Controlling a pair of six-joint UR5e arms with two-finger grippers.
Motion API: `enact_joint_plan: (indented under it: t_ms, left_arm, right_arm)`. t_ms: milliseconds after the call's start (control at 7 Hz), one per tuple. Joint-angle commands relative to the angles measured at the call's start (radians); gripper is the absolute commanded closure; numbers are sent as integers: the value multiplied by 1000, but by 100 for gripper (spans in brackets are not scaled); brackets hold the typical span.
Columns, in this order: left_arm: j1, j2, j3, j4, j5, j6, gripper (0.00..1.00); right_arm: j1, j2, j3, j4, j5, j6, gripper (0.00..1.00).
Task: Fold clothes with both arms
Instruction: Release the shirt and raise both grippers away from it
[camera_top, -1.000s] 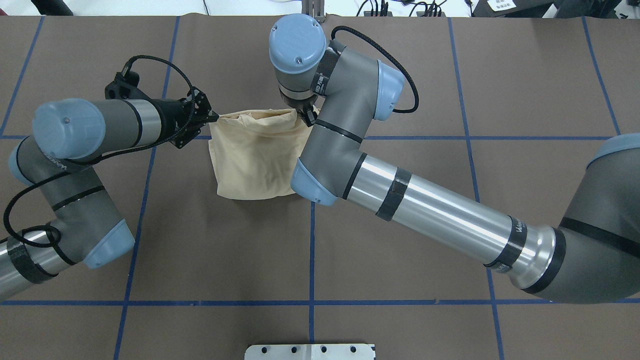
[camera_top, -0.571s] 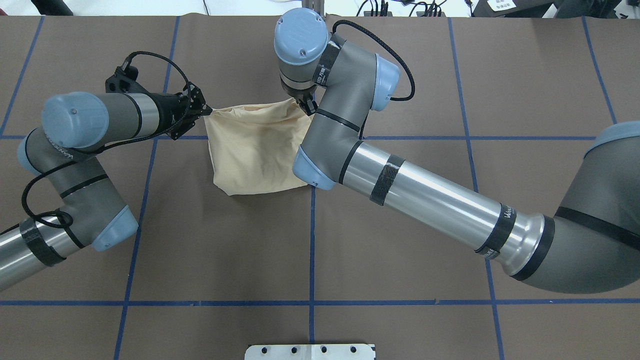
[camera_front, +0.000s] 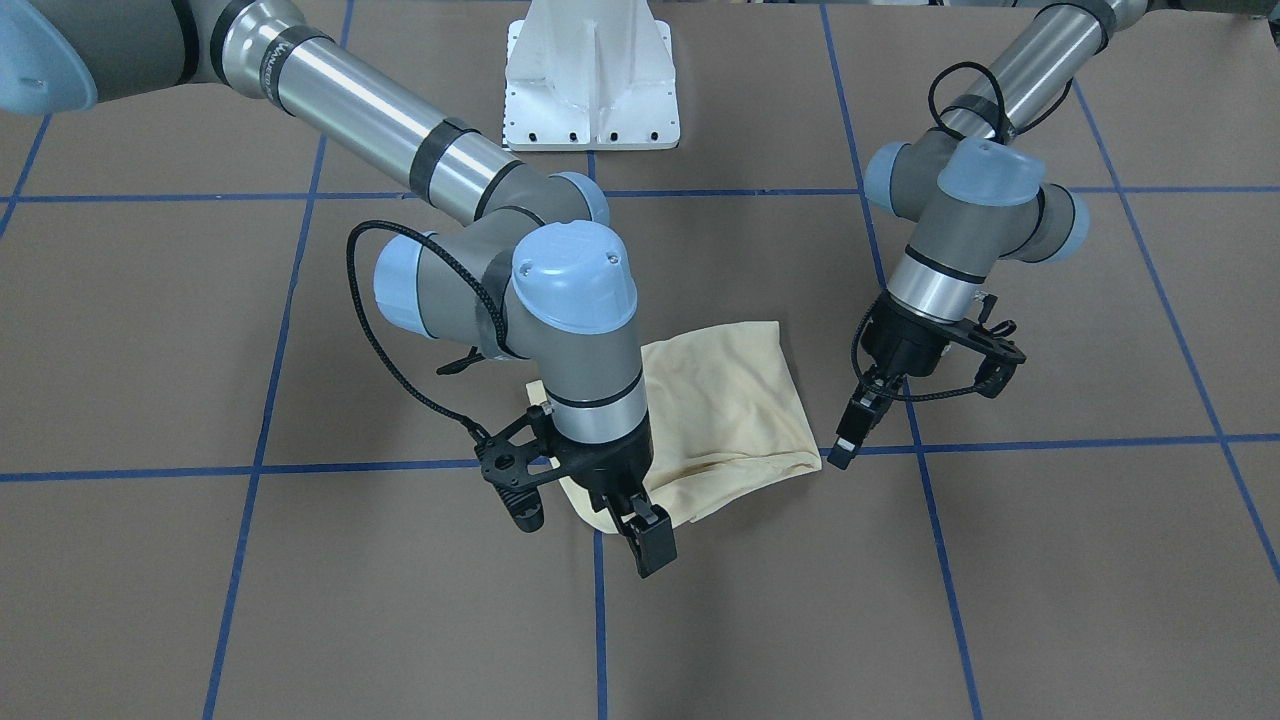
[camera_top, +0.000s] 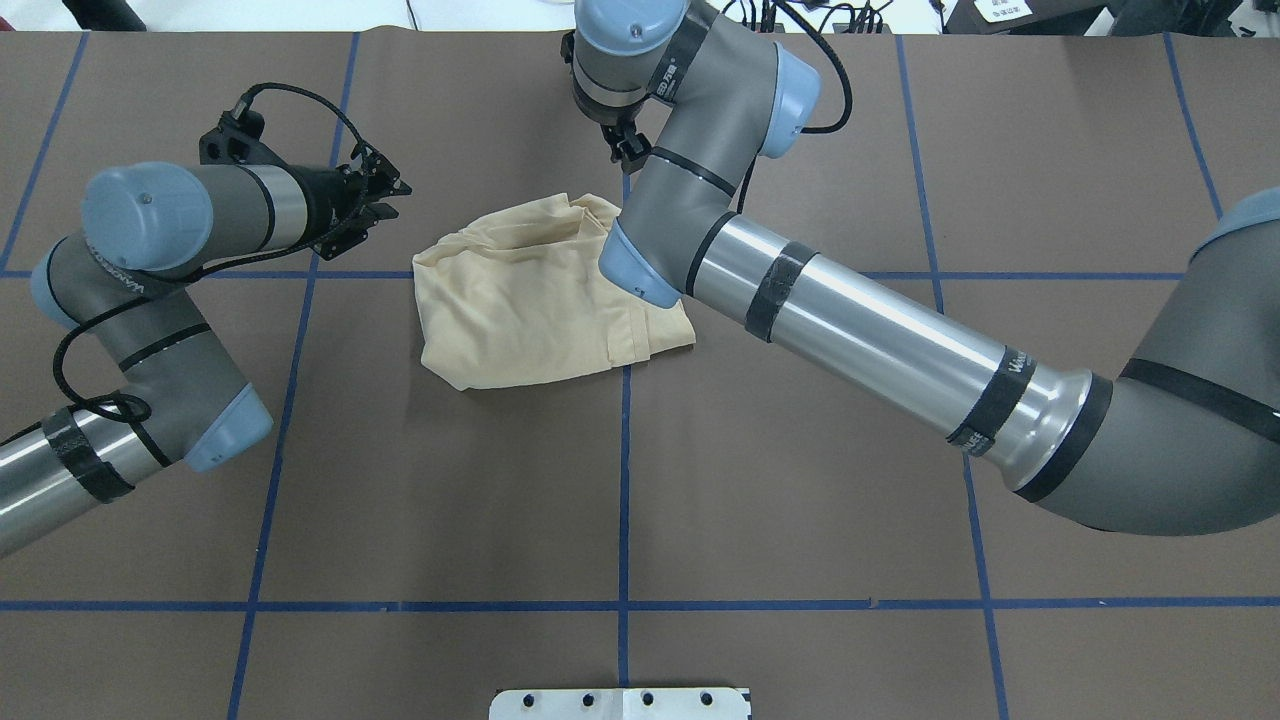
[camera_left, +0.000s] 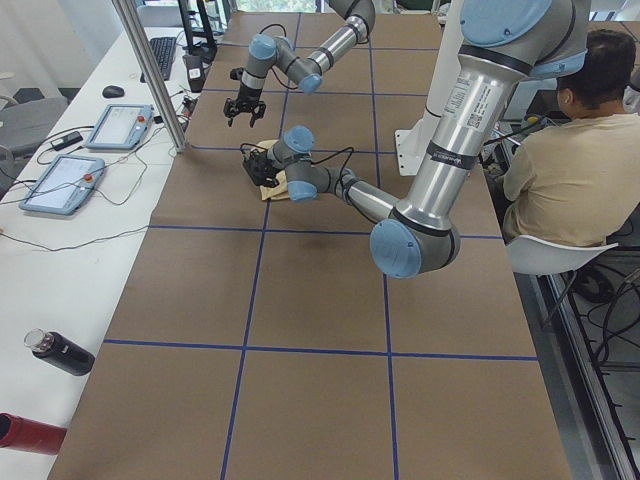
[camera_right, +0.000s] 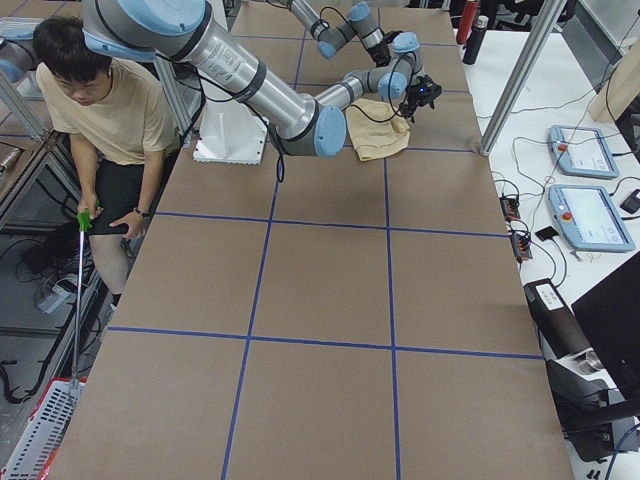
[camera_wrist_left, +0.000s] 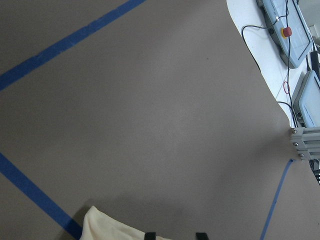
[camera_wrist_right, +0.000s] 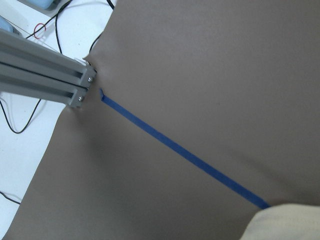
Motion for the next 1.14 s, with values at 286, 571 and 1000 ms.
enact_joint_plan:
  t_ms: [286, 571, 1000]
  left_arm:
    - [-141, 31, -2, -13, -191, 528, 1]
    - [-241, 106, -6, -13, -324, 857, 0]
    - [-501, 268, 1, 48, -480, 1539, 0]
  right_arm:
    - [156, -232, 166, -156, 52, -656, 0]
    - [326, -410, 271, -196, 222, -1009, 0]
    - [608, -615, 274, -207, 492, -1531, 0]
